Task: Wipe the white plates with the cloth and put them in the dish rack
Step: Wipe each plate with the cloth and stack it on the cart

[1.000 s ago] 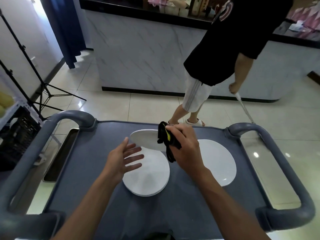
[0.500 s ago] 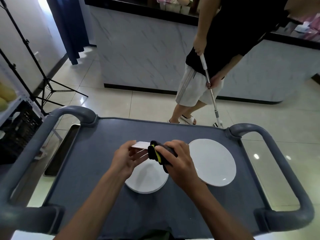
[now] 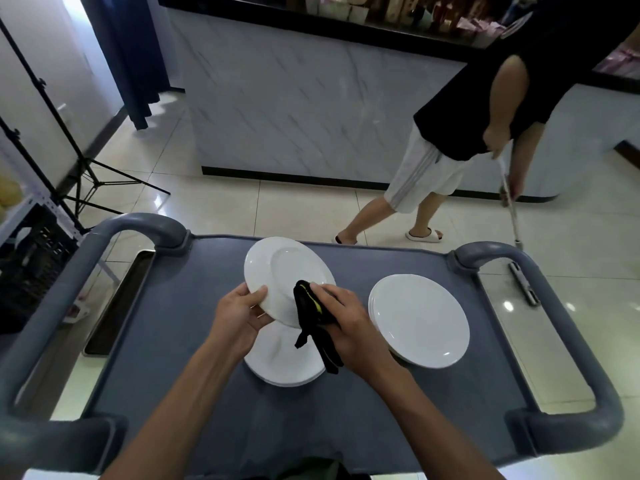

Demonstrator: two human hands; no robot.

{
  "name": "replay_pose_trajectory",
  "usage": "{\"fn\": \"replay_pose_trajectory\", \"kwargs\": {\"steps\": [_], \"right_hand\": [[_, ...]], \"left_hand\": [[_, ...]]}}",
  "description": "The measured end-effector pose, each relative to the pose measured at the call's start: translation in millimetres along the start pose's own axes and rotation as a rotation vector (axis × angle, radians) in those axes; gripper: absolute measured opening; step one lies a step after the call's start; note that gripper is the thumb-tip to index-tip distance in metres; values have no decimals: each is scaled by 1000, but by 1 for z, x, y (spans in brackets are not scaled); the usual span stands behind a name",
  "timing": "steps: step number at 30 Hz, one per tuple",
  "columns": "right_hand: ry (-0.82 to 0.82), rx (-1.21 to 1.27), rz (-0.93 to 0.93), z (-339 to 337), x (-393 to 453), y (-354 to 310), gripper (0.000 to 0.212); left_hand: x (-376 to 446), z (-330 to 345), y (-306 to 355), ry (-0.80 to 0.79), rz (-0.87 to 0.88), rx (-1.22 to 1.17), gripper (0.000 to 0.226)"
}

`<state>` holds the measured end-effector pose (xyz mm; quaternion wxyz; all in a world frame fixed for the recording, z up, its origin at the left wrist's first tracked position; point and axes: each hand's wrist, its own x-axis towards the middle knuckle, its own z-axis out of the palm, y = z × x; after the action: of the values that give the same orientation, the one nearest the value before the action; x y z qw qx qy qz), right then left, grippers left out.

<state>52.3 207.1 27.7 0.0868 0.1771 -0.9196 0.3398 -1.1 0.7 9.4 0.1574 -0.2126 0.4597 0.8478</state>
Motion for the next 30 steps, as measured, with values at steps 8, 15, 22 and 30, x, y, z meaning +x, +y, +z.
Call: {"fn": "replay_pose_trajectory", "kwargs": {"steps": [8,15,22,30], "right_hand": [[75,60,78,10,14,-9,41],[137,-6,42,8,30,-16,42],[139,-113,-79,5,48,-20,42],[112,-228,-125,-9,70,-31,45]], "left_hand": [[-12,6,-2,-96,141,293,26],[-14,9,6,-196,176,388,29],[-14,11,15,-285,203,479,31],[-13,5,17,-342,208,481,29]]}}
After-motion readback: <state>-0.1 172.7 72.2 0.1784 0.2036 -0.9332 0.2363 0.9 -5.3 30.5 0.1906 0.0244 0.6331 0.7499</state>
